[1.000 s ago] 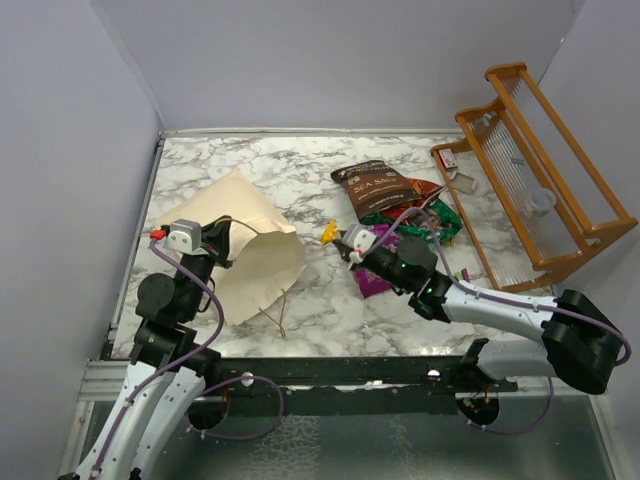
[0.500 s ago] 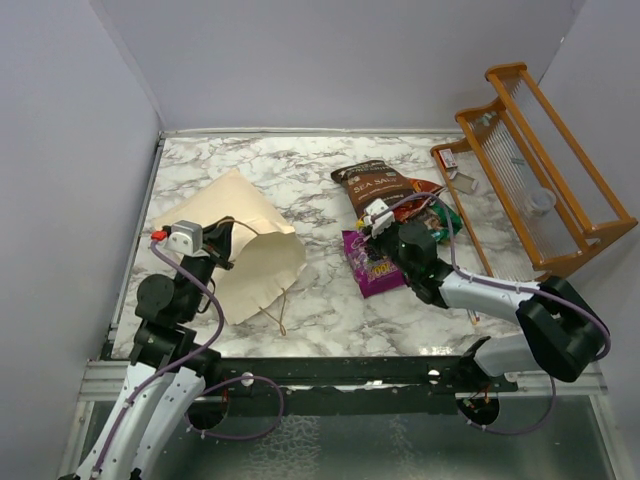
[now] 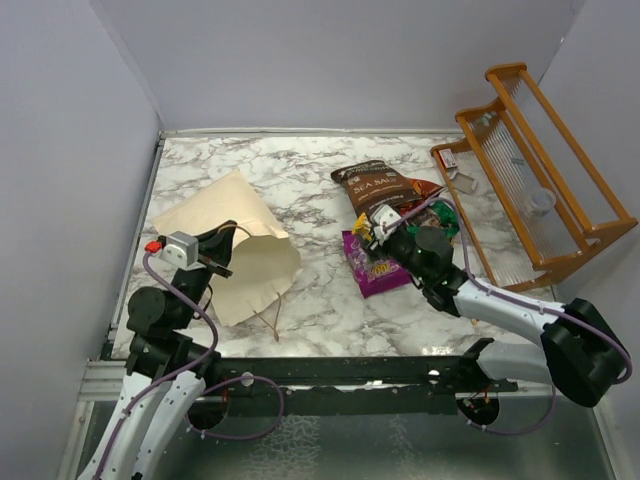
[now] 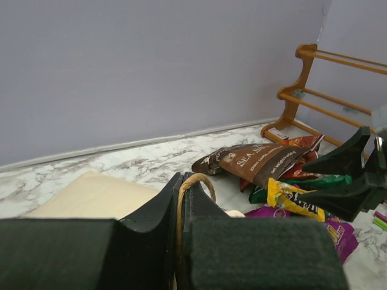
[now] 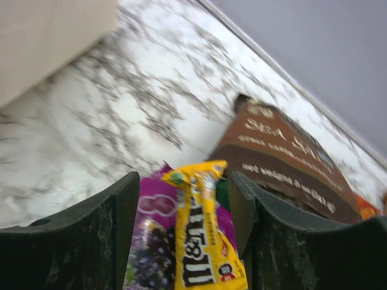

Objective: Take the snacks out of the paper bag

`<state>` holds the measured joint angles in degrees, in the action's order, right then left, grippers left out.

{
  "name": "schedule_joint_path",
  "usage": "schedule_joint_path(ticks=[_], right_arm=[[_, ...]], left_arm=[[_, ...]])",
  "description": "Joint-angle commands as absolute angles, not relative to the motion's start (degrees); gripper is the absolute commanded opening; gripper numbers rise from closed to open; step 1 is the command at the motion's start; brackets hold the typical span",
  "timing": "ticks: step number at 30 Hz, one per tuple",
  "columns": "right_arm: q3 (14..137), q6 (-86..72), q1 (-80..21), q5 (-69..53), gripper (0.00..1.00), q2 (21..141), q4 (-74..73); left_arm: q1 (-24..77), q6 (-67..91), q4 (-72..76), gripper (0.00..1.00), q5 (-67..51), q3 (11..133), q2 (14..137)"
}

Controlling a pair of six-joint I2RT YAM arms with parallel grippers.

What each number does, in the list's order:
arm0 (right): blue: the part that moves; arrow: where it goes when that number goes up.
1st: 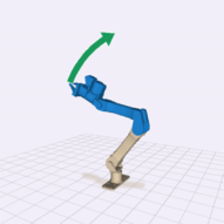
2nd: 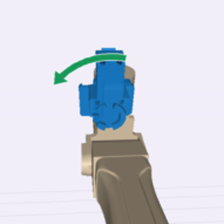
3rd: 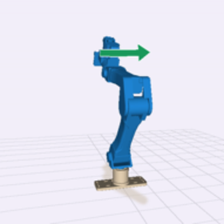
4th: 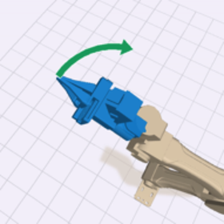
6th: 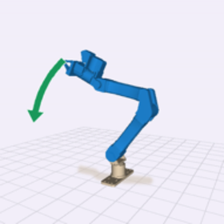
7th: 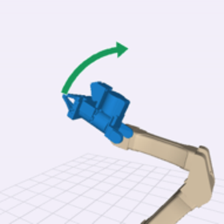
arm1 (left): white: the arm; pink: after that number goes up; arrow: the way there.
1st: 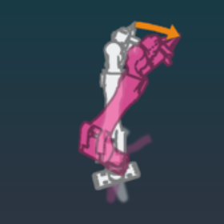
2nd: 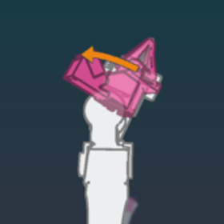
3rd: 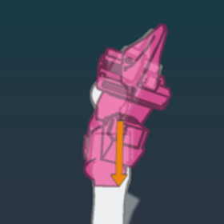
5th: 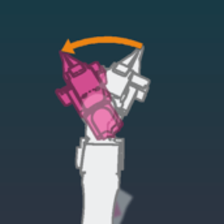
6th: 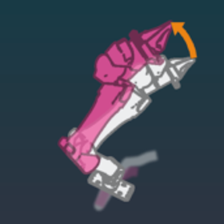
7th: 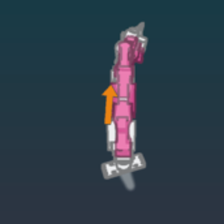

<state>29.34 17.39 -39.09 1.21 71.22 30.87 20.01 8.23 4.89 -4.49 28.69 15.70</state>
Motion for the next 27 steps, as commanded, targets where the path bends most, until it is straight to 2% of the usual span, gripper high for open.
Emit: schedule_joint_path(ticks=[1,3,5,10,13,16,20,27], right_arm=[[26.8,20.3,-39.6,-23.2,0.6,67.3,37.6],[25.9,22.3,-41.5,-31.4,0.6,67.8,40.9],[26.4,27.0,-45.8,-34.5,0.61,69.2,41.7],[32.8,42.4,-58.1,-32.9,0.61,78.1,39.1],[39.2,40.6,-60.9,-33.2,0.61,85.7,42.0],[46.8,31.8,-62.8,-31.1,0.6,94.4,45.3],[52.8,19.5,-66.0,-23.1,0.59,105.3,54.9],[67.2,22.7,-68.2,-11.5,0.53,119.0,46.5]], left_arm=[[20.2,8.9,7.4,0.0,-6.7,29.2,14.2],[20.2,8.9,7.4,0.0,-7.0,29.0,13.8],[20.2,9.5,8.0,0.0,-6.8,28.7,13.4],[20.2,10.4,8.3,0.0,-6.2,29.0,13.2],[20.2,11.9,9.3,0.0,-6.2,29.0,13.6],[20.2,12.3,9.3,0.0,-6.7,29.7,14.4],[20.1,12.3,8.5,0.0,-7.1,30.5,15.3],[20.2,12.2,8.6,0.0,-8.9,30.8,15.9]])
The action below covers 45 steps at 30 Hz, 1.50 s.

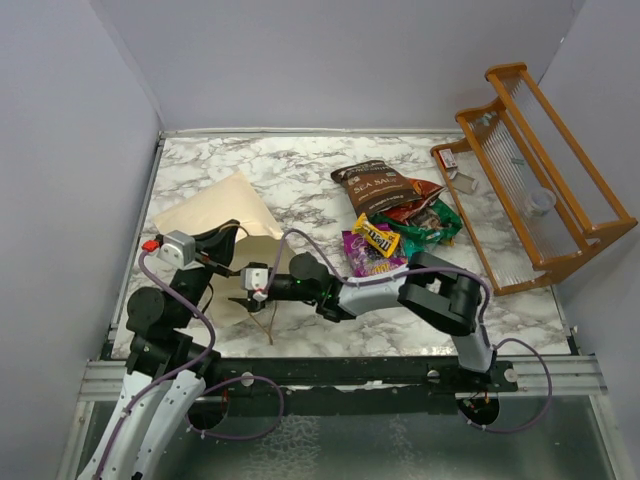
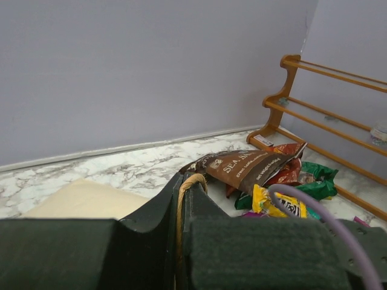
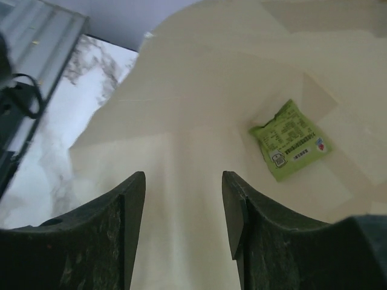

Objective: Take the snacks out of the paper bag

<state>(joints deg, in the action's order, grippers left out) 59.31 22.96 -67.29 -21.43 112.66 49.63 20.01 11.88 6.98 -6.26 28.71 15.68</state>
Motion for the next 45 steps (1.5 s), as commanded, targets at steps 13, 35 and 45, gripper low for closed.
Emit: schedule_joint_path(ticks=[13,35,45], right_arm=[[83.8,11.9,-67.8,-3.8,0.42,134.7,39.8],[92.9,15.5,-65.9,-14.2,0.58,142.5,39.2],[89.5,42.5,-66.8,-19.5,0.65,139.0,33.4]], left_arm=[[20.1,10.8,9.1,0.0,-11.9,32.5,15.7],[20.2,13.0,14.4,0.0,-18.7,34.4,23.4],[20.1,13.6,15.7,0.0,-18.9,34.9,24.8]])
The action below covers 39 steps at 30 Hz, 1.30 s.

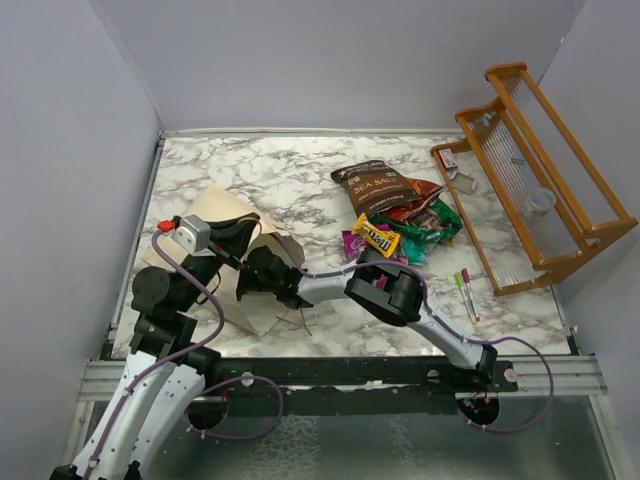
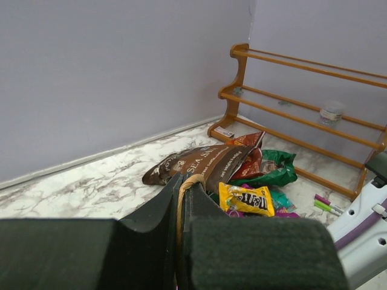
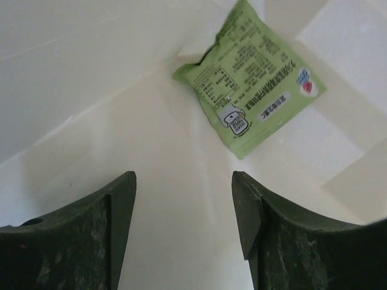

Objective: Take the snacks out of the paper bag

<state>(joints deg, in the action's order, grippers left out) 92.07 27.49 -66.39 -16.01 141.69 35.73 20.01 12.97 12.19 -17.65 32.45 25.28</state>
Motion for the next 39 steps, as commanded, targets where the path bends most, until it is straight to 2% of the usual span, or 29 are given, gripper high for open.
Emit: schedule_joint_path(ticks=[1,6,10,13,21,31,39], right_arm=[[88.9,45.6,-66.8,-19.4,0.66,138.9,33.5],[90.5,57.8,-66.9,-20.3,0.69,139.7,30.7],[94.0,63.4,-67.5,-18.8,0.76,142.2,30.1],[97.8,64.0,-67.7,-17.9,0.79,144.3,30.4],[108.7,59.2,-67.8,-16.4,0.78,150.2,28.7],[121.6,57.6,-67.7,-8.6,0.74,158.8,29.2],[128.2,55.4,-66.4,-7.5,0.56,161.7,29.9]], left_arm=[[20.2,13.6,15.6,0.0,-18.8,35.0,24.9],[20.2,14.8,16.3,0.0,-20.7,35.3,26.4],[20.2,17.1,17.9,0.0,-23.3,36.0,28.9],[20.2,18.9,18.6,0.0,-25.2,36.8,31.2],[20.2,24.7,22.1,0.0,-29.7,36.6,34.9],[20.2,27.5,22.4,0.0,-39.2,36.2,34.8],[20.2,25.4,16.5,0.0,-37.0,35.1,32.2]])
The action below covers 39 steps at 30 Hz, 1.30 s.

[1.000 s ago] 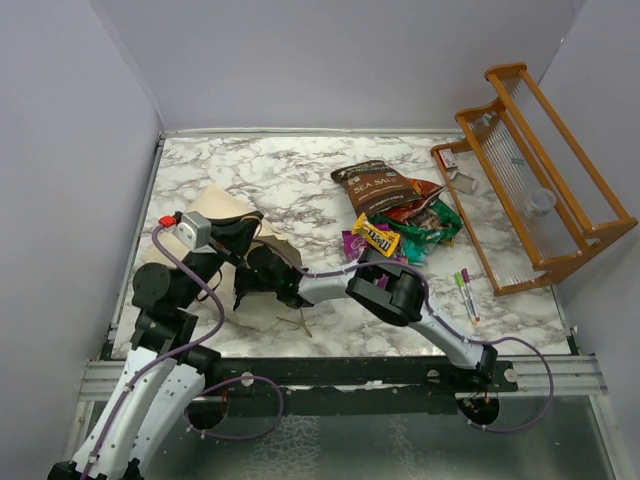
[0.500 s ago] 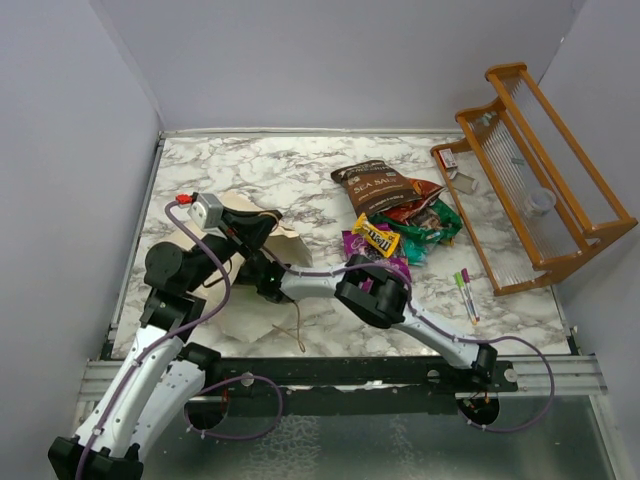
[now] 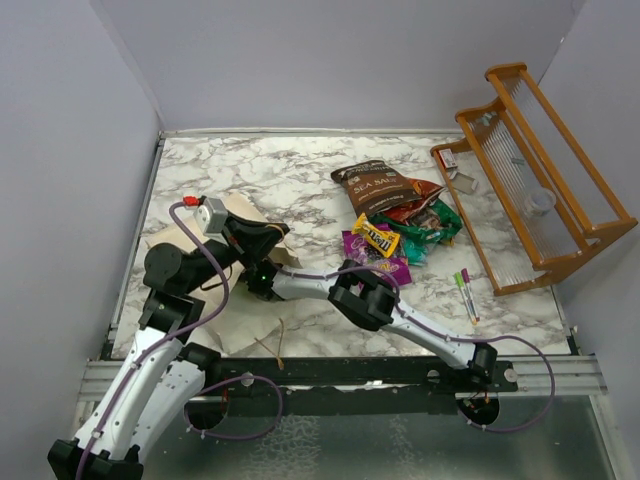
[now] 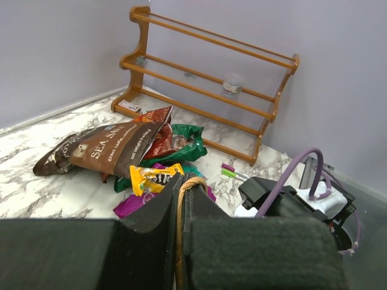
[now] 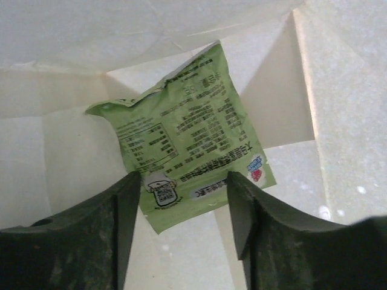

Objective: Take the snacks out of the paper bag

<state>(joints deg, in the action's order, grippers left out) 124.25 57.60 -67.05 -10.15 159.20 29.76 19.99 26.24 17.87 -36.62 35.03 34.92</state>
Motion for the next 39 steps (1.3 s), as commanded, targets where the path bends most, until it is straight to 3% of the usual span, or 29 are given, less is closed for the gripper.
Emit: schedule_joint_path(ticks=[1,13,21,25,30,36,39], right_arm=[[129.4,54.8,-66.0,-7.1,0.55,162.0,29.3],[132.8,52.9,-62.0,-0.8,0.25,161.8,29.3],[121.5,53.0,-60.6,1.3,0.07,153.8,33.8],[114.3,52.4,-60.6,0.2,0.03,149.0,35.7],[106.5,47.6,-60.6,-0.1,0.06,144.3,36.3],[101.6,34.5,-60.7,2.8,0.36,140.6,31.3],[101.6,24.9,-60.7,0.2,0.44,139.8,26.4]], left_arm=[[20.1,25.1,15.7,0.0,-36.2,35.0,31.5],[20.2,17.9,0.9,0.0,-25.8,36.2,23.7],[20.2,16.0,-2.6,0.0,-1.8,32.8,15.9],[20.2,14.9,-2.3,0.0,-0.5,32.2,15.6],[20.2,15.2,-2.9,0.0,-1.0,31.5,16.5],[20.2,16.8,0.4,0.0,-2.1,29.8,16.4],[20.2,16.8,1.8,0.0,-3.8,30.1,17.7]])
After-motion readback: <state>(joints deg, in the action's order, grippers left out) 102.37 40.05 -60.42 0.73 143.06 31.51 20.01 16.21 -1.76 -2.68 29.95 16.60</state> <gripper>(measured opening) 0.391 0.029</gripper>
